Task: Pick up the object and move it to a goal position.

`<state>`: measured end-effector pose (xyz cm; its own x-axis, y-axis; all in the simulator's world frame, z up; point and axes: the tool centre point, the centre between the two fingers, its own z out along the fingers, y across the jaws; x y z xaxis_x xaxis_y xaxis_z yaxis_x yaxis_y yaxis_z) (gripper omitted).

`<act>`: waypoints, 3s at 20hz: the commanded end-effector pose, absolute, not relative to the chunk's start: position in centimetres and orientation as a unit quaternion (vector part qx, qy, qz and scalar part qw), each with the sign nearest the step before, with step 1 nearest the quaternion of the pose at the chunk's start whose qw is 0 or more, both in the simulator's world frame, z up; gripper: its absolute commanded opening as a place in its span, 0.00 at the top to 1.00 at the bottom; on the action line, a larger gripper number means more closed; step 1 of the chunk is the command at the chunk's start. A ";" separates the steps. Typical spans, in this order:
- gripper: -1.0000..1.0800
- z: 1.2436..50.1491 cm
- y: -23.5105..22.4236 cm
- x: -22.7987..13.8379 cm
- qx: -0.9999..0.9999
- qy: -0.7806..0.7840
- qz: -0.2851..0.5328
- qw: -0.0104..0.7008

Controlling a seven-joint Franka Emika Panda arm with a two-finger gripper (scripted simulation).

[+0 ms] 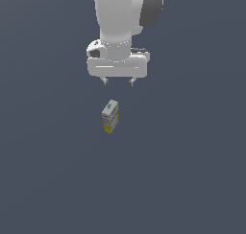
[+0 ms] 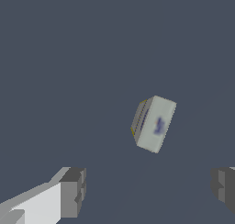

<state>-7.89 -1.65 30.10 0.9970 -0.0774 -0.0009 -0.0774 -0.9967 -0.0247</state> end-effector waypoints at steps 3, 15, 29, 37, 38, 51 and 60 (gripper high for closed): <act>0.04 27.4 -2.9 -7.4 -0.996 0.084 0.001 0.010; 0.04 20.8 -6.0 -6.8 -0.981 0.194 0.000 0.001; 0.04 18.3 -6.2 -6.9 -0.979 0.203 0.000 0.000; 0.04 15.3 -6.3 -6.9 -0.979 0.205 0.000 0.000; 0.04 15.2 -6.3 -6.8 -0.979 0.205 0.000 0.000; 1.00 15.3 -6.3 -6.8 -0.979 0.205 0.000 0.000; 1.00 17.2 -8.0 -8.3 -0.979 0.205 0.000 0.000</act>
<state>-7.98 -7.50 16.67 0.9165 -0.4000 -0.0007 -0.4000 -0.9165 -0.0004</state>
